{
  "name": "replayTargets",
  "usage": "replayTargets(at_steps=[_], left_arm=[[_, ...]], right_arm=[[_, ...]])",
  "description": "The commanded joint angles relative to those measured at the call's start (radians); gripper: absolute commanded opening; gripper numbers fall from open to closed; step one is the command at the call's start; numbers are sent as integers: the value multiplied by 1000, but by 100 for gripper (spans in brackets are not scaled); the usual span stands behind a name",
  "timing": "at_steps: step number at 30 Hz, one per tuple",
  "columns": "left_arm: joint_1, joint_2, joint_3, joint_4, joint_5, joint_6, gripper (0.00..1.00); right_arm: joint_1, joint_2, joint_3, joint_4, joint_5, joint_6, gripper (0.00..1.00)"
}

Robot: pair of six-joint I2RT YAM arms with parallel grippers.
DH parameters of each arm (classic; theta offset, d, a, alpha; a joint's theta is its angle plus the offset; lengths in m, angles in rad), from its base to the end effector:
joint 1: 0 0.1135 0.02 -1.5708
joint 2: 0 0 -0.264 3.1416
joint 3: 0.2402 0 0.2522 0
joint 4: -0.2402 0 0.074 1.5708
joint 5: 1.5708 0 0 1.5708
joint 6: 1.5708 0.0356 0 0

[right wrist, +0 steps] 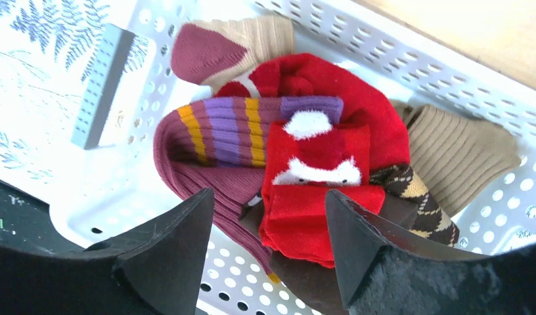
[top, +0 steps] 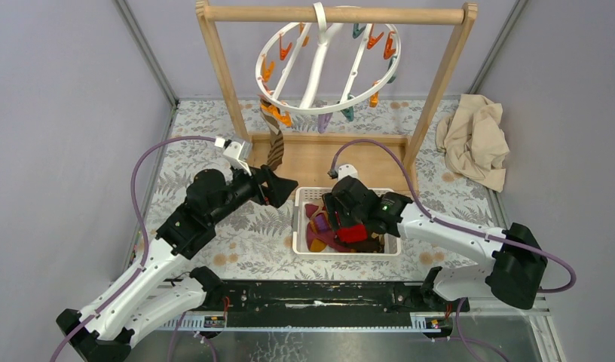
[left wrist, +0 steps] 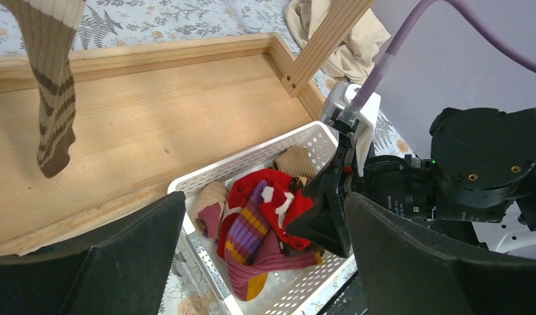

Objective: Remove the socks clipped to the hanger
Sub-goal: Place the sock in the bin.

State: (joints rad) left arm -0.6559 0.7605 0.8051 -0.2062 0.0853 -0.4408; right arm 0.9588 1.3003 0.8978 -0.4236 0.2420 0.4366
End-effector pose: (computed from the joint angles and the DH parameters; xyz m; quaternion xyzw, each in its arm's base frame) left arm 0.1399 -0.1115 0.3487 0.1092 0.7538 -0.3651 0.5353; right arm 0.1632 0.2177 0.2473 -0.1963 0.9047 0.1459 0.3490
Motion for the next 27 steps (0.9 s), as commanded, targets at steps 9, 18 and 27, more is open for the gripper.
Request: replayTargets(at_steps=[9, 18, 27], left_arm=[[-8, -20, -12, -9, -9, -7, 99], [-7, -24, -18, -10, -13, -7, 99], [-8, -12, -18, 2, -7, -13, 99]], right_arm=[[-20, 169, -78, 174, -87, 14, 70], [-21, 169, -152, 188, -119, 38, 70], [-20, -12, 27, 35, -81, -29, 71]])
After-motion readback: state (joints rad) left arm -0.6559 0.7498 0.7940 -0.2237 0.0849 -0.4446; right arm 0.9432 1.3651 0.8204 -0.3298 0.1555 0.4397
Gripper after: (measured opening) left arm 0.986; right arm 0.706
